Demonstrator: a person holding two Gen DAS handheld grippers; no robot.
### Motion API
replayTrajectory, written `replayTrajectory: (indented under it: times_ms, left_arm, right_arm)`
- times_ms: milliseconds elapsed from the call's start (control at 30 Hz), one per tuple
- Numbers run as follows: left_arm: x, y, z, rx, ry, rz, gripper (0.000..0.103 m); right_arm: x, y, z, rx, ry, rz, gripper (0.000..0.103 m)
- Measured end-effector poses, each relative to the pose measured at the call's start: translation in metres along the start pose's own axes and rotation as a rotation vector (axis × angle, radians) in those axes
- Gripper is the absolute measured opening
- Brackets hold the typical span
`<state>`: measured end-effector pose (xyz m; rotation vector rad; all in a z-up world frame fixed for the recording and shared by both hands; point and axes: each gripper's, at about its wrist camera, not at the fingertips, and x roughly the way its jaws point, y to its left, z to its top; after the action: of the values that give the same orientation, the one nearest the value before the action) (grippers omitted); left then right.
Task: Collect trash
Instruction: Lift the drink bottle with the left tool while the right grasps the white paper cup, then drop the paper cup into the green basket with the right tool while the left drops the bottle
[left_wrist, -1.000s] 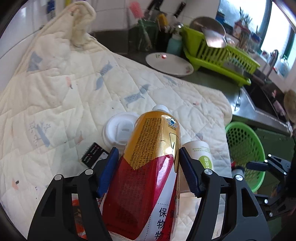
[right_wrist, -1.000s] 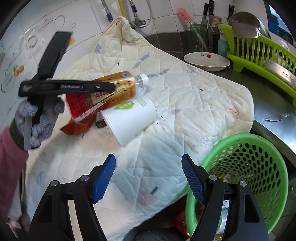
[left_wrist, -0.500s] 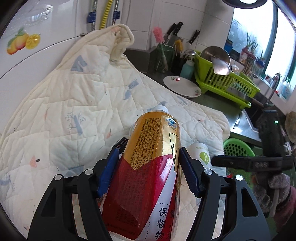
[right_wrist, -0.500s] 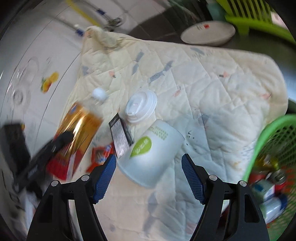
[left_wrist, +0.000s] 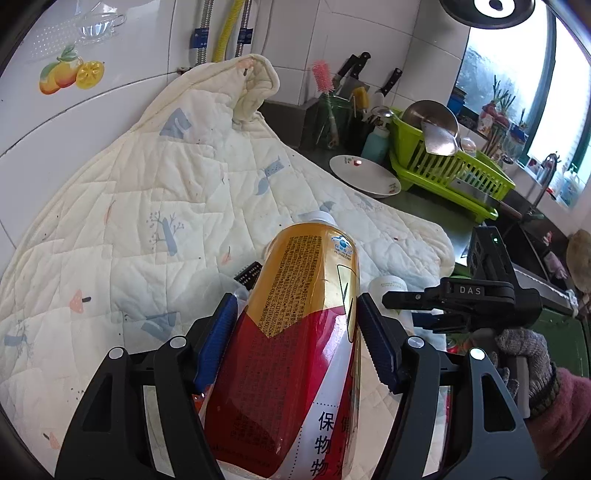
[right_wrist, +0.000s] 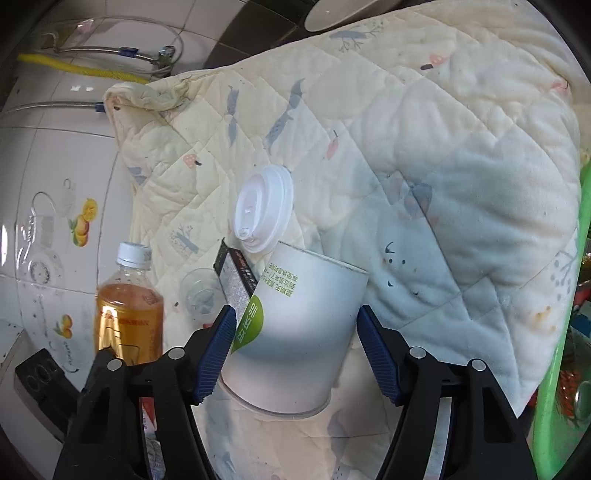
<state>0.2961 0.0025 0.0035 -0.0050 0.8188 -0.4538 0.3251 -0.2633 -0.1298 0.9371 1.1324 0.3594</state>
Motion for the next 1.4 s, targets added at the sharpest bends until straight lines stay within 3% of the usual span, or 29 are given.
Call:
replayTrajectory:
  times_ms: [400, 533, 667, 833, 933, 1200, 1400]
  left_arm:
    - [-0.004, -0.034, -0.013, 0.004, -0.004, -0.049, 0.065]
    - [-0.007, -0.05, -0.015, 0.012, -0.008, -0.073, 0.065]
    - [-0.009, -0.069, -0.016, 0.025, -0.009, -0.101, 0.065]
    - [-0.006, -0.096, -0.02, 0.05, -0.002, -0.137, 0.065]
    - [-0.001, -0.115, -0.022, 0.061, 0.009, -0.168, 0.063]
    - [0.029, -0.173, -0.034, 0.105, 0.06, -0.253, 0.062]
    - [0.056, -0.215, -0.038, 0.121, 0.09, -0.327, 0.062]
  right_arm:
    - [-0.088, -0.01, -0.024, -0.102, -0.092, 0.014, 0.061]
    - [-0.134, -0.022, -0.029, -0.169, -0.172, -0.081, 0.061]
    - [-0.172, -0.05, -0.032, -0.198, -0.246, -0.245, 0.061]
    - [-0.194, -0.092, -0.038, -0.218, -0.289, -0.449, 0.061]
    - [-0.198, -0.112, -0.039, -0.215, -0.302, -0.509, 0.061]
    - [-0.196, -0.145, -0.038, -0.173, -0.305, -0.467, 0.063]
    - [-0.211, -0.144, -0.05, -0.181, -0.328, -0.437, 0.064]
